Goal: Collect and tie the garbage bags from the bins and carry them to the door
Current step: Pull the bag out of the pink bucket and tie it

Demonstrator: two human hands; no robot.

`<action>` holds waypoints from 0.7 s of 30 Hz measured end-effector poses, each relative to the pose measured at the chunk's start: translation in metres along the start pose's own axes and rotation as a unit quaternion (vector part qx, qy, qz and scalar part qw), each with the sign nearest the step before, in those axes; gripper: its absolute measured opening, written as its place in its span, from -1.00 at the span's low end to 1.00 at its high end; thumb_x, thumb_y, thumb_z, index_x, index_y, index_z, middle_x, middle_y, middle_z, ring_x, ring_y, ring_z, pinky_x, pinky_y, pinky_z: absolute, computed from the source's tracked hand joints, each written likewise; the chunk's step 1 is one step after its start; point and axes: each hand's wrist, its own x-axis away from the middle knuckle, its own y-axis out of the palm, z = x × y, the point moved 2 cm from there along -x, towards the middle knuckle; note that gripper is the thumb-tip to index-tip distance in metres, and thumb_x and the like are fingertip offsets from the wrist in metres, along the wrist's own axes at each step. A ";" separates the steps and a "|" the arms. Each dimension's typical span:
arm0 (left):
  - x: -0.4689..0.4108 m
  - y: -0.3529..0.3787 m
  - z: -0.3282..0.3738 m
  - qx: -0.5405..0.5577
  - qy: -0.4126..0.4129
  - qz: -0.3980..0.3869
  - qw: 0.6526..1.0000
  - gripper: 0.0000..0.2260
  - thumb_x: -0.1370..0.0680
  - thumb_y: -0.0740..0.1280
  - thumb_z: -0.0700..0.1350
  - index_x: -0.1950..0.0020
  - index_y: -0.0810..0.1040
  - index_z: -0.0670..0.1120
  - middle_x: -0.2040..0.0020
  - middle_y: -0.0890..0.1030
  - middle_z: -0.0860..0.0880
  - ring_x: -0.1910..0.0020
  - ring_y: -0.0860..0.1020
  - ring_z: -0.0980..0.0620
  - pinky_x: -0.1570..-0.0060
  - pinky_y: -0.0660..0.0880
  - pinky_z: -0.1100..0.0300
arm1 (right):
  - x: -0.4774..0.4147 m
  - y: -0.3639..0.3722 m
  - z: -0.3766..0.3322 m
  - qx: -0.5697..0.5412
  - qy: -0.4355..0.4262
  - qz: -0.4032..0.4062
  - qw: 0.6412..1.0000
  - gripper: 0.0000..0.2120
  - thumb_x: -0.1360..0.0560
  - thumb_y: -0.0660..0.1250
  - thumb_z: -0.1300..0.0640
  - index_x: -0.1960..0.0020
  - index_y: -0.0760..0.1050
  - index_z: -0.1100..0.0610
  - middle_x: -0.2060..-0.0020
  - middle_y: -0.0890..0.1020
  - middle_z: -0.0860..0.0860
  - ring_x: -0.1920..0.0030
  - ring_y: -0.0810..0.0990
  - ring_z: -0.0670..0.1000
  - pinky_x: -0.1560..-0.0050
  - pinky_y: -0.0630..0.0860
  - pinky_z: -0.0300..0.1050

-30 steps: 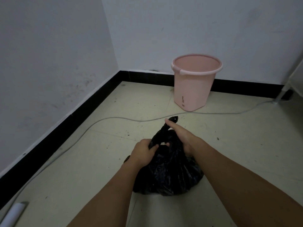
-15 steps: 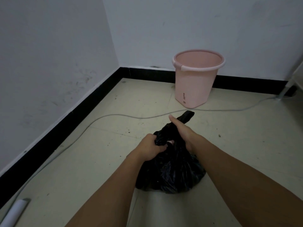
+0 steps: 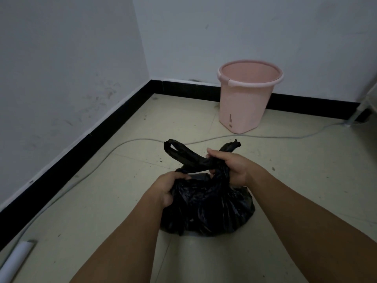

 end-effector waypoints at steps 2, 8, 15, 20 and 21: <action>0.000 -0.002 0.003 0.030 -0.027 0.038 0.998 -0.70 -0.51 0.21 -0.27 0.44 0.41 -0.16 0.52 0.47 -0.06 0.52 0.50 -0.05 0.32 0.48 0.14 | 0.004 0.006 0.000 0.038 -0.002 -0.048 0.998 -0.87 -0.38 0.45 0.10 0.26 0.58 0.14 0.30 0.63 0.05 0.29 0.62 0.02 0.14 0.58 -0.11; -0.002 0.002 0.002 0.059 -0.034 0.014 0.998 -0.54 -0.52 0.16 -0.16 0.60 0.20 -0.05 0.59 0.26 0.01 0.57 0.31 0.02 0.41 0.36 0.21 | -0.008 0.007 0.005 0.348 -0.028 0.056 0.935 -0.84 -0.34 0.52 0.27 0.34 0.59 0.12 0.32 0.63 0.04 0.23 0.61 0.01 0.23 0.52 -0.20; 0.007 0.007 0.007 0.003 -0.033 -0.046 0.998 -0.63 -0.43 0.39 0.17 0.34 0.52 -0.11 0.49 0.32 0.01 0.48 0.30 0.03 0.38 0.34 0.21 | -0.017 -0.002 0.009 0.533 -0.168 0.239 0.794 -0.83 -0.34 0.40 0.32 0.28 0.42 0.16 0.29 0.52 0.05 0.22 0.51 0.10 0.37 0.33 -0.19; 0.001 0.011 0.002 -0.212 -0.015 0.035 0.977 -0.68 -0.31 0.54 -0.11 0.05 0.63 -0.28 0.15 0.66 -0.24 0.25 0.60 -0.14 0.22 0.60 0.10 | -0.020 -0.002 0.008 0.528 -0.229 0.262 0.774 -0.87 -0.33 0.36 0.34 0.23 0.43 0.18 0.33 0.49 0.01 0.27 0.46 0.05 0.42 0.25 -0.17; -0.002 0.011 0.002 -0.225 -0.001 0.075 0.972 -0.72 -0.35 0.50 -0.18 0.06 0.59 -0.33 0.18 0.64 -0.24 0.28 0.59 -0.14 0.30 0.58 0.13 | -0.021 -0.002 0.008 0.492 -0.228 0.255 0.800 -0.88 -0.32 0.37 0.35 0.24 0.45 0.20 0.33 0.51 0.02 0.27 0.47 0.04 0.38 0.31 -0.17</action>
